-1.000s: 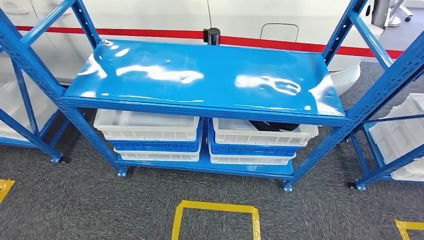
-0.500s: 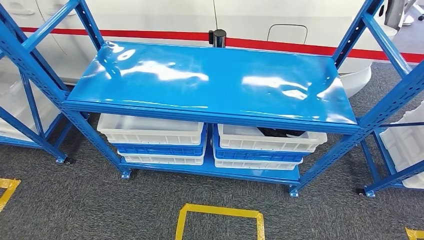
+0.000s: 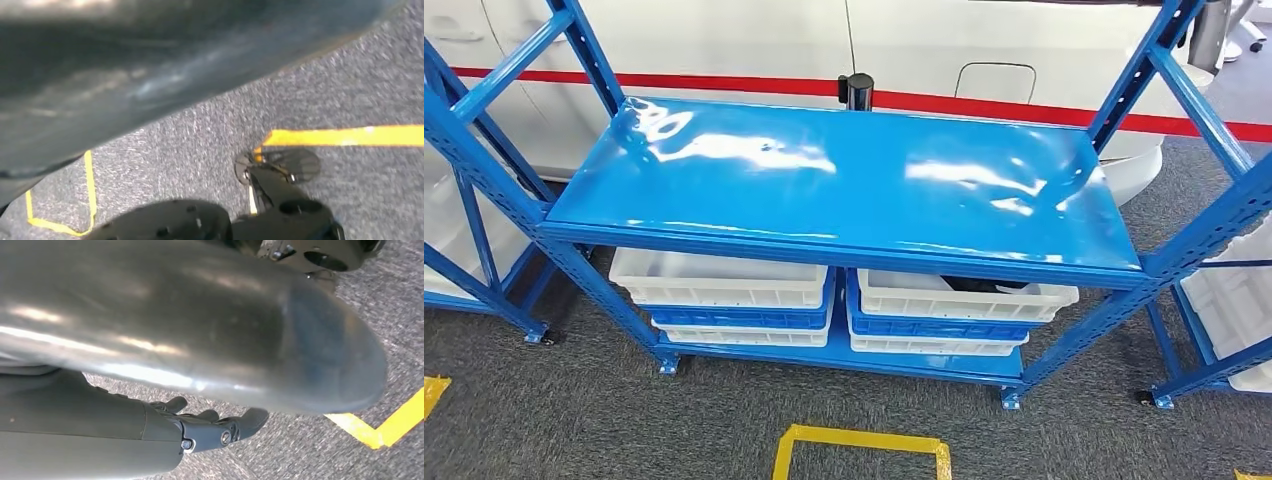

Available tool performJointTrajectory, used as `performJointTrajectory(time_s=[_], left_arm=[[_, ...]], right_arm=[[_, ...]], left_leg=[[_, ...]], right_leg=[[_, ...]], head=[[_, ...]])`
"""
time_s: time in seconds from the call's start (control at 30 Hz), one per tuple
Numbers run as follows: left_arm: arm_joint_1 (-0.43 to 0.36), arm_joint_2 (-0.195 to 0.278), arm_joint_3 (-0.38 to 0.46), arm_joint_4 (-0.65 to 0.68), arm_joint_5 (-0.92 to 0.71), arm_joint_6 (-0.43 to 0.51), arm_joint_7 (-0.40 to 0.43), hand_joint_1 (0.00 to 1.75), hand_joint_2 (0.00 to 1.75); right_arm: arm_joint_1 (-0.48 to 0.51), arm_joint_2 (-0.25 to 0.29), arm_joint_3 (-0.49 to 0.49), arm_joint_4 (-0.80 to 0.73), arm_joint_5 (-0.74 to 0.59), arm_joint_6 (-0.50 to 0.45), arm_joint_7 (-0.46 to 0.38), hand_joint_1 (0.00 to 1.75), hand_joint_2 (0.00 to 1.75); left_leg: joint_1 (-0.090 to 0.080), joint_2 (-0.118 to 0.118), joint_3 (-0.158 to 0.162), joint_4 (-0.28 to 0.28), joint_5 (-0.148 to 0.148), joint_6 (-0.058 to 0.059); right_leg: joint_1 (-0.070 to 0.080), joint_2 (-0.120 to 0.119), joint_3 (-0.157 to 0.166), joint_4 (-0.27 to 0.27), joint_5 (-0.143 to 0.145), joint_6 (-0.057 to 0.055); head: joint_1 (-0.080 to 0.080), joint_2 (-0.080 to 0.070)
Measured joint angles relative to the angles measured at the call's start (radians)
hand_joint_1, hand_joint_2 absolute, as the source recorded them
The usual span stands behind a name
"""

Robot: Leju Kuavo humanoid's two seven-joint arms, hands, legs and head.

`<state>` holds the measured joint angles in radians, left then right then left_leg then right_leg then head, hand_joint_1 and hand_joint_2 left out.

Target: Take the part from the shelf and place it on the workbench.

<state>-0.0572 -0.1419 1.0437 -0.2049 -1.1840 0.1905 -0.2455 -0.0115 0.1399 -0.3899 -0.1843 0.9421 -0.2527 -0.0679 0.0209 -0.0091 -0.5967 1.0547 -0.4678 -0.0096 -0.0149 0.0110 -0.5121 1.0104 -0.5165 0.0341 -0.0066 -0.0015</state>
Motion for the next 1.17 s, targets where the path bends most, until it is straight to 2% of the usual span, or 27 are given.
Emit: performJointTrajectory(time_s=[0.07,0.1,0.13,0.2,0.23,0.27,0.3,0.37,0.4,0.43,0.5,0.57,0.6,0.63,0.67,0.73,0.77,0.8,0.87,0.9,0.93,0.97,1.07,1.17], left_arm=[[0.001,0.0,0.0,0.0,0.0,0.0,0.0,0.0,0.0],[0.001,0.0,0.0,0.0,0.0,0.0,0.0,0.0,0.0],[0.001,0.0,0.0,-0.001,0.0,0.0,0.0,0.0,0.0],[0.0,0.0,0.0,-0.001,0.0,0.0,0.0,0.0,0.0],[0.0,0.0,0.0,-0.001,0.0,0.0,0.0,0.0,0.0],[0.001,0.0,0.0,-0.001,0.0,0.0,0.0,0.0,0.0],[0.001,0.0,0.001,-0.001,0.0,0.0,0.0,0.0,0.0],[0.001,-0.001,0.001,-0.001,0.0,0.0,-0.001,0.0,0.0],[0.001,-0.001,0.001,-0.001,0.0,0.0,-0.002,0.0,0.0],[0.001,-0.001,0.001,-0.001,0.0,0.0,-0.003,0.0,0.0],[0.0,-0.001,0.001,-0.001,0.0,0.0,-0.005,0.0,0.0],[-0.001,-0.002,0.002,-0.001,0.0,0.0,-0.007,0.0,0.0],[-0.001,-0.002,0.002,-0.001,0.0,0.001,-0.008,0.0,0.0],[-0.001,-0.001,0.002,-0.001,0.0,0.001,-0.008,0.0,0.0],[-0.001,-0.001,0.003,-0.002,0.0,0.001,-0.009,0.0,0.0],[0.0,-0.001,0.003,-0.001,-0.001,0.001,-0.009,0.0,0.0],[0.0,-0.001,0.003,-0.001,-0.001,0.001,-0.009,0.0,0.0],[0.001,-0.001,0.003,-0.001,-0.001,0.001,-0.009,0.0,0.0],[0.001,-0.001,0.003,-0.002,-0.001,0.001,-0.009,0.0,0.0],[0.001,0.0,0.004,-0.002,-0.001,0.001,-0.009,0.0,0.0],[0.001,0.0,0.004,-0.002,-0.002,0.001,-0.009,0.0,0.0],[0.0,0.0,0.004,-0.002,-0.002,0.001,-0.009,0.0,0.0],[-0.001,0.0,0.004,-0.002,-0.005,0.006,-0.009,0.0,0.0],[-0.001,-0.001,0.004,-0.002,-0.009,0.023,-0.007,0.0,0.0]], right_arm=[[-0.001,0.0,0.0,0.0,0.0,0.0,0.0,0.0,0.0],[-0.001,0.0,0.0,0.0,0.0,0.0,0.0,0.0,0.0],[-0.001,0.0,0.0,0.0,0.0,0.0,0.0,0.0,0.0],[-0.001,0.0,0.0,0.0,0.0,0.0,0.0,0.0,0.0],[0.0,0.0,0.0,0.0,0.0,0.0,0.0,0.0,0.0],[0.001,0.0,0.0,0.0,0.0,0.0,0.0,0.0,0.0],[0.002,0.0,0.0,0.0,0.0,0.0,0.0,0.0,0.0],[0.004,0.0,0.0,0.0,0.001,-0.001,0.0,0.0,0.0],[0.003,0.0,-0.001,0.0,0.002,-0.001,0.0,0.0,0.0],[0.002,0.0,-0.001,0.0,0.003,-0.001,-0.001,0.0,0.0],[0.0,0.0,-0.003,0.0,0.004,-0.002,-0.002,0.0,0.0],[0.0,0.0,-0.005,0.0,0.006,-0.002,-0.003,0.0,0.0],[0.0,0.0,-0.005,0.0,0.007,-0.003,-0.004,0.0,0.0],[0.0,0.0,-0.006,0.0,0.008,-0.003,-0.004,0.0,0.0],[-0.001,0.0,-0.006,0.0,0.009,-0.003,-0.005,0.0,0.0],[-0.001,0.0,-0.007,0.0,0.011,-0.003,-0.005,0.0,0.0],[-0.001,0.0,-0.007,0.0,0.012,-0.003,-0.005,0.0,0.0],[-0.001,0.0,-0.008,0.0,0.012,-0.003,-0.005,0.0,0.0],[0.0,0.0,-0.008,0.0,0.014,-0.003,-0.005,0.0,0.0],[-0.001,0.001,-0.008,0.0,0.014,-0.003,-0.005,0.0,0.0],[-0.001,0.001,-0.008,0.0,0.015,-0.003,-0.005,0.0,0.0],[-0.002,0.001,-0.008,0.0,0.015,-0.003,-0.005,0.0,0.0],[-0.002,0.0,-0.008,0.0,0.015,-0.004,-0.006,0.0,0.0],[-0.002,0.0,-0.008,0.0,0.015,-0.004,-0.006,0.0,0.0]], left_leg=[[0.001,0.0,0.003,-0.005,0.0,0.014],[0.002,-0.001,0.005,-0.008,-0.001,0.021],[0.003,0.0,0.007,-0.01,-0.002,0.027],[0.001,0.0,0.01,-0.01,-0.008,0.035],[0.0,0.0,0.012,-0.01,-0.011,0.038],[0.0,-0.001,0.016,-0.01,-0.016,0.038],[0.0,-0.003,0.022,-0.01,-0.021,0.037],[0.0,-0.007,0.036,-0.01,-0.032,0.031],[-0.002,-0.009,0.042,-0.01,-0.039,0.025],[-0.004,-0.01,0.046,-0.01,-0.045,0.019],[-0.008,-0.011,0.055,-0.016,-0.053,0.007],[-0.005,-0.008,0.063,-0.016,-0.06,-0.003],[-0.004,-0.005,0.058,0.004,-0.071,-0.007],[-0.003,-0.002,0.042,0.044,-0.09,-0.009],[-0.003,0.0,0.012,0.103,-0.115,-0.011],[-0.002,0.001,-0.062,0.227,-0.156,-0.013],[-0.002,0.001,-0.088,0.256,-0.153,-0.013],[-0.001,0.002,-0.096,0.249,-0.13,-0.013],[0.0,0.003,-0.064,0.143,-0.045,-0.008],[-0.002,0.004,-0.039,0.08,-0.014,-0.004],[-0.003,0.004,-0.02,0.034,0.004,-0.001],[-0.006,0.004,-0.009,0.008,0.008,0.003],[-0.009,0.001,-0.002,-0.006,0.004,0.016],[-0.003,0.001,0.009,-0.019,0.007,0.03]], right_leg=[[-0.002,-0.002,-0.002,0.009,-0.007,0.009],[-0.002,-0.003,-0.015,0.036,-0.019,0.011],[-0.002,-0.004,-0.043,0.086,-0.039,0.009],[-0.002,-0.004,-0.128,0.223,-0.082,0.003],[-0.002,-0.004,-0.167,0.277,-0.092,0.004],[-0.003,-0.004,-0.19,0.294,-0.083,0.01],[-0.003,-0.004,-0.193,0.273,-0.059,0.019],[-0.005,-0.007,-0.154,0.144,0.016,0.036],[-0.004,-0.007,-0.129,0.085,0.044,0.037],[-0.002,-0.008,-0.112,0.046,0.062,0.032],[0.004,-0.007,-0.099,0.029,0.067,0.014],[-0.002,-0.006,-0.09,0.022,0.065,-0.002],[-0.005,-0.006,-0.082,0.019,0.063,-0.01],[-0.009,-0.006,-0.073,0.015,0.06,-0.018],[-0.007,-0.007,-0.065,0.015,0.055,-0.025],[-0.003,-0.009,-0.052,0.015,0.046,-0.037],[-0.001,-0.009,-0.046,0.015,0.041,-0.04],[0.0,-0.007,-0.038,0.015,0.035,-0.041],[0.001,-0.002,-0.023,0.015,0.023,-0.036],[0.004,0.0,-0.018,0.016,0.015,-0.032],[0.007,0.001,-0.015,0.016,0.008,-0.027],[0.009,0.001,-0.014,0.015,0.003,-0.021],[0.009,0.001,-0.007,0.012,-0.004,-0.006],[0.008,-0.002,-0.039,0.079,-0.039,-0.002]], head=[[0.002,0.0],[0.003,0.0],[0.004,0.0],[0.006,0.0],[0.006,0.0],[0.006,0.0],[0.006,0.0],[0.008,0.0],[0.008,0.0],[0.008,0.0],[0.008,0.0],[0.007,0.0],[0.005,0.0],[0.003,0.0],[0.001,0.0],[0.001,0.0],[0.001,0.0],[0.001,0.0],[0.0,0.0],[-0.001,0.0],[-0.001,0.0],[0.0,0.0],[0.001,0.0],[0.005,0.0]])
